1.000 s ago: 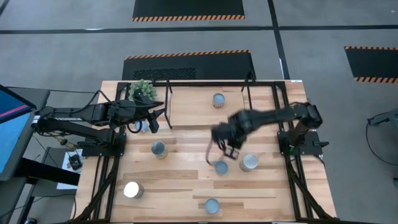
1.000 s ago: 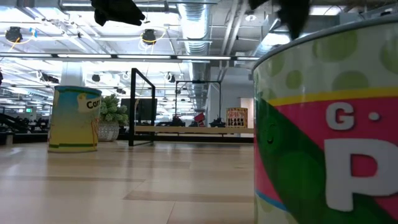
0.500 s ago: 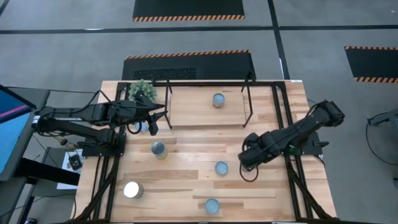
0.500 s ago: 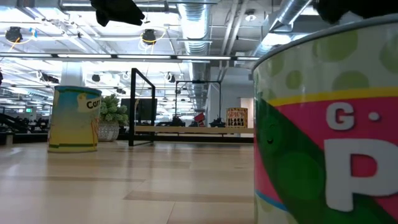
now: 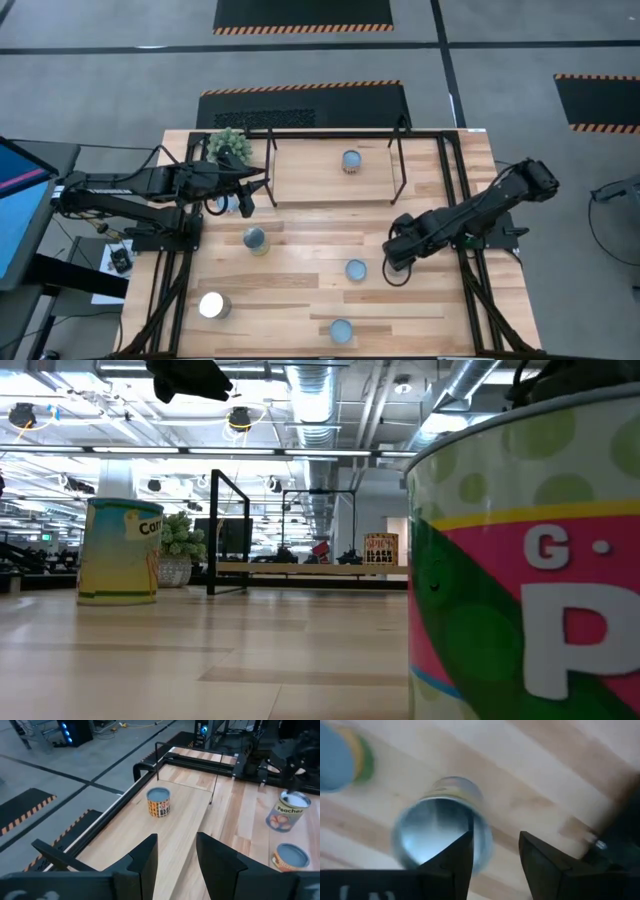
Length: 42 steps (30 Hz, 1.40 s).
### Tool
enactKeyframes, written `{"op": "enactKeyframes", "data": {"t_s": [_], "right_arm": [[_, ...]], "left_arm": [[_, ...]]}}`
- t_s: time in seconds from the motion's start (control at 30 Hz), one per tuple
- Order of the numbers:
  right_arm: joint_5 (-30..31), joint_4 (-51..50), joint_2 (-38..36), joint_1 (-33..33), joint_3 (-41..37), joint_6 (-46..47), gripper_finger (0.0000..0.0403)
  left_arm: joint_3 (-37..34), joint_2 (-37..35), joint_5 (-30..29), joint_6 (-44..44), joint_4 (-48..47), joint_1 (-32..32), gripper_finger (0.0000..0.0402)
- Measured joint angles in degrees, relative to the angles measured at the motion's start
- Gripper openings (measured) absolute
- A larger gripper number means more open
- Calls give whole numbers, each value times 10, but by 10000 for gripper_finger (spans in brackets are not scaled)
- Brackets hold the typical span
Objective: Pick and place cans onto a shelf
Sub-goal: Put the canned peaches on the shelf
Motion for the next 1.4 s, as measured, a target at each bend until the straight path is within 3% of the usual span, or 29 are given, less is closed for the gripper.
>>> {"op": "enactKeyframes", "data": {"t_s": [0.17, 0.37, 0.47, 0.63, 0.77, 1.1, 1.23, 1.4], "right_arm": [[-1, 57, 4, -1, -15, -12, 188], [-2, 62, 23, -9, -17, -8, 164], [-4, 68, 24, -16, -18, -10, 127], [-9, 79, 25, -39, -18, -23, 24], [-21, 86, 25, -63, -15, -53, 7], [42, 90, -2, -177, 123, -266, 3], [83, 127, -3, -239, 188, -376, 2], [78, 217, 21, -325, 231, -512, 1]], "left_arm": [[0, 0, -1, 0, 0, 0, 126], [0, 0, -1, -2, 0, 0, 126], [0, 0, 0, 1, 0, 0, 126], [0, 0, 0, 2, 0, 0, 126], [0, 0, 0, 2, 0, 0, 126], [0, 0, 0, 2, -3, 0, 126], [0, 0, 1, 3, -5, 0, 126], [0, -6, 2, 23, -5, 0, 126]]}}
